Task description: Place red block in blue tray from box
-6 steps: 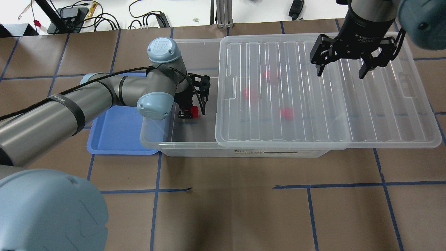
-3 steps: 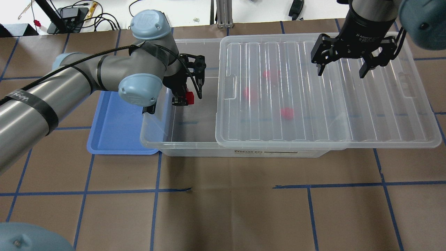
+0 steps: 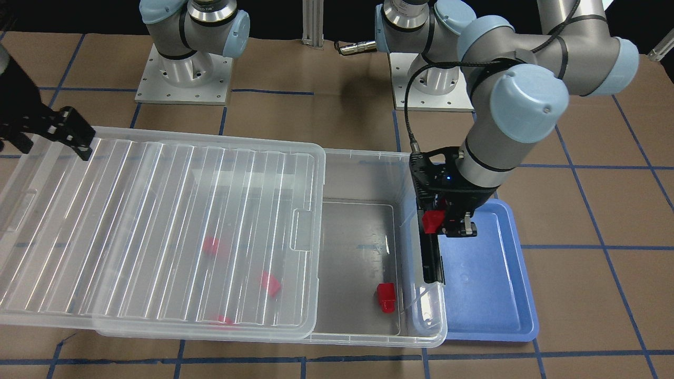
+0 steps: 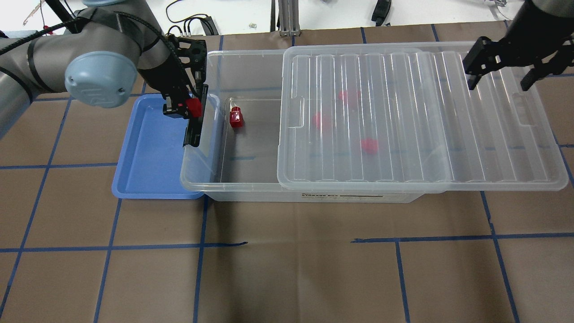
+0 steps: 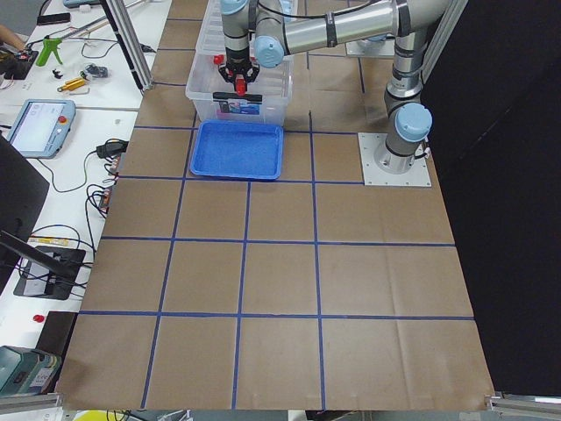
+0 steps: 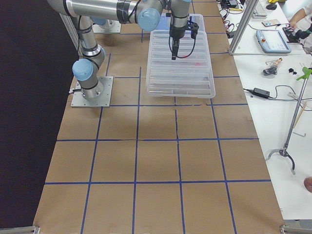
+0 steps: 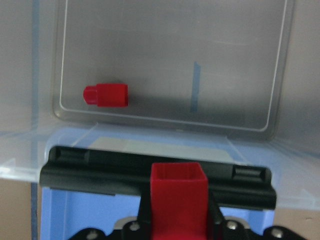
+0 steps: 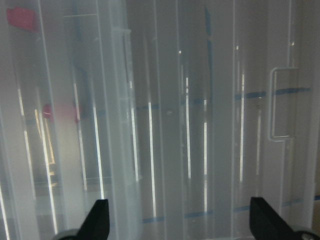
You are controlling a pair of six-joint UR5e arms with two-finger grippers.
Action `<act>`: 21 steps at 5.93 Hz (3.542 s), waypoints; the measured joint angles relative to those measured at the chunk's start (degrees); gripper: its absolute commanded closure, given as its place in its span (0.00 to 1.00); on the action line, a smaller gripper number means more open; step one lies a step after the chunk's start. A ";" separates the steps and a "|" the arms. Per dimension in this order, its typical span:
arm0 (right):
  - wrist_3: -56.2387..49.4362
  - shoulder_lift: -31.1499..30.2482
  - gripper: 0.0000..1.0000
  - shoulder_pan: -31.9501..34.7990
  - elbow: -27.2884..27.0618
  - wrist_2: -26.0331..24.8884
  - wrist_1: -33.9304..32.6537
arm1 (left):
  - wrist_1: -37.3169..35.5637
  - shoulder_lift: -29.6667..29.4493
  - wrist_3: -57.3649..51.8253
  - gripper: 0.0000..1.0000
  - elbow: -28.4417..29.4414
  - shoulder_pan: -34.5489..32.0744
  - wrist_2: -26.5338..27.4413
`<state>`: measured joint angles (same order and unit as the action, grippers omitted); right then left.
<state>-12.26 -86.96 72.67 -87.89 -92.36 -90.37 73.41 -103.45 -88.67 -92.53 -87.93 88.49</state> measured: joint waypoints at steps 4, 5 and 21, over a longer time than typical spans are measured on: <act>-21.58 8.90 0.00 -18.55 -0.34 -2.81 -10.30 | -7.61 -1.18 -19.26 0.87 -9.14 11.52 -0.03; -23.13 11.57 0.00 -20.22 -0.46 -2.83 -12.01 | -12.02 -3.39 -20.69 0.86 -11.45 12.02 -0.14; -11.18 6.37 0.00 -3.57 -10.15 3.55 -11.49 | 20.59 9.28 13.90 0.03 6.43 -1.56 1.56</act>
<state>-23.44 -80.59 69.10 -98.04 -88.82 -101.86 94.00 -94.18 -74.77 -86.10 -89.48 90.06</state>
